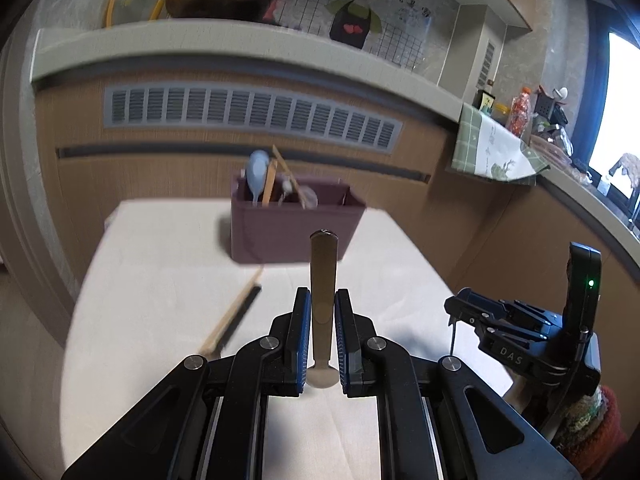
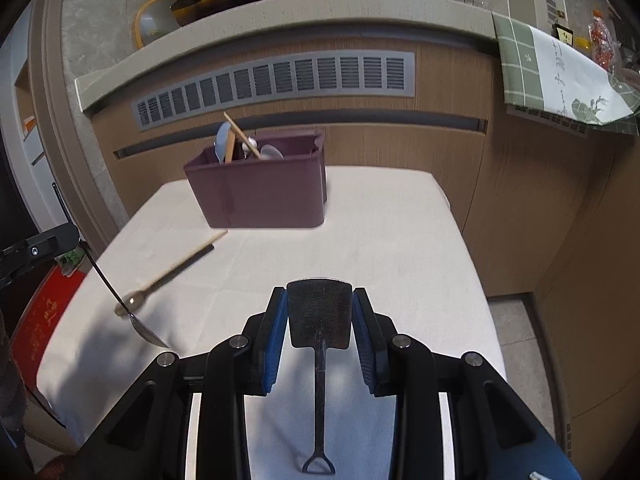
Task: Organize utensils
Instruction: 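Carry the spatula and dark spoon over the maroon caddy and release them inside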
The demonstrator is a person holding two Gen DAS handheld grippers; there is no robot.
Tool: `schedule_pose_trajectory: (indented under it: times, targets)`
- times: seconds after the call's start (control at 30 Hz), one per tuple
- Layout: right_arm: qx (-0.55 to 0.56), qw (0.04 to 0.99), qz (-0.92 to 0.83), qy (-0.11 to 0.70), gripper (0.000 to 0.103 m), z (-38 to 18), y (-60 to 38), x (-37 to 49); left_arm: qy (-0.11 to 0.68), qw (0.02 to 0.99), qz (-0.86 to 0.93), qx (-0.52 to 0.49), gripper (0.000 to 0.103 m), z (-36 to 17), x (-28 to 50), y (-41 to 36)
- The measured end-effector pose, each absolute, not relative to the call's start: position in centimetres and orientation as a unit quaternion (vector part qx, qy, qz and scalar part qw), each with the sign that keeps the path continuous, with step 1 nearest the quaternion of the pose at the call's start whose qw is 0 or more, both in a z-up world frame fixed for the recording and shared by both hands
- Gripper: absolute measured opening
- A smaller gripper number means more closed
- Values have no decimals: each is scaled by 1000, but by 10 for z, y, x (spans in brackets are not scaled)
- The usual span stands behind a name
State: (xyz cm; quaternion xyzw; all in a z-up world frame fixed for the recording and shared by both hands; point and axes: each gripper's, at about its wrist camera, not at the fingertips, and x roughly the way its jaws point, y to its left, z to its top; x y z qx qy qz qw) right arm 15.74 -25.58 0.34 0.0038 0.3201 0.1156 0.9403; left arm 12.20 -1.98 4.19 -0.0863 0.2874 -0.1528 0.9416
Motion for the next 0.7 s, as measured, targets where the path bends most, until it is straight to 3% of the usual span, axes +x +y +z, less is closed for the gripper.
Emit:
schedule_pose_trajectory:
  times: [0.1, 0.37, 0.5, 0.7]
  targets:
    - [6, 947, 128, 293, 30, 39, -257, 165, 249, 953, -156, -77, 12, 81, 129, -15]
    - [-12, 980, 175, 96, 30, 208, -247, 187, 129, 979, -150, -47, 12, 197, 169, -6]
    - [-23, 983, 168, 64, 30, 227, -232, 218, 124, 981, -140, -47, 12, 203, 211, 0]
    - [-26, 983, 165, 80, 30, 203, -210, 280, 172, 971, -144, -78, 12, 171, 278, 14]
